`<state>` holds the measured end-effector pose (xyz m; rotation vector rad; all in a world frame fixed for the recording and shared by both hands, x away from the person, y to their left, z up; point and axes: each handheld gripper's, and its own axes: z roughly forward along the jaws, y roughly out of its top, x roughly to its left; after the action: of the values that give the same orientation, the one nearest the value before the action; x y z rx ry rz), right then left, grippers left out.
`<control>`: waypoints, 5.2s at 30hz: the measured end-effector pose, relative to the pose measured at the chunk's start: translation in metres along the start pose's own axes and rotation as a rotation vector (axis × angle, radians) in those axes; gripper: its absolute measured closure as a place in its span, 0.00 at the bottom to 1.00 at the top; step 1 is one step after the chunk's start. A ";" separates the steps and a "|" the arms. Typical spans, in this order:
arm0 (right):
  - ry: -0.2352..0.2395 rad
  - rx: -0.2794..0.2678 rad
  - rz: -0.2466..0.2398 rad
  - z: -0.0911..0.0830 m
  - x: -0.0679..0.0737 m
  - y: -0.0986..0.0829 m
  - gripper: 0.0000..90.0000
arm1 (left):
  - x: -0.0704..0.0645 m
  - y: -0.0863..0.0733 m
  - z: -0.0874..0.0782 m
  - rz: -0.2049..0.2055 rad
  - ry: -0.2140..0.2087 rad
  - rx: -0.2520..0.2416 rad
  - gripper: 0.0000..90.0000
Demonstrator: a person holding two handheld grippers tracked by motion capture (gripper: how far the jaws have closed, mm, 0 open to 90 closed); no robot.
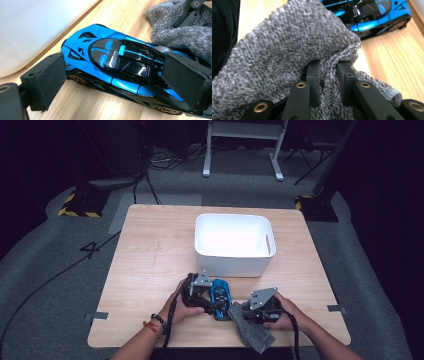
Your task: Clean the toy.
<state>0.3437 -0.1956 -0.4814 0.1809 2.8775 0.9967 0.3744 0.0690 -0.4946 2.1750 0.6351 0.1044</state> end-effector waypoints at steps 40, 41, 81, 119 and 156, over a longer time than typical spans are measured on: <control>-0.119 0.072 -0.007 -0.002 -0.019 0.005 0.82 | 0.008 -0.006 0.002 -0.064 -0.067 -0.013 0.04; -0.135 0.072 0.011 -0.004 -0.023 0.001 0.82 | 0.007 -0.006 0.002 -0.060 -0.062 -0.012 0.04; 0.051 -0.063 -0.008 0.014 0.002 0.012 0.82 | 0.018 -0.005 -0.002 -0.043 0.286 0.113 0.23; -0.153 -0.024 0.121 -0.006 -0.039 -0.012 0.76 | -0.061 -0.024 -0.026 0.035 0.205 0.086 0.15; -0.133 0.010 0.076 0.002 -0.034 0.001 0.84 | -0.008 -0.025 -0.022 0.182 -0.005 0.176 0.23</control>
<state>0.3780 -0.1981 -0.4804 0.3459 2.7743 0.9441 0.3506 0.0938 -0.4981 2.4003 0.4568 0.1442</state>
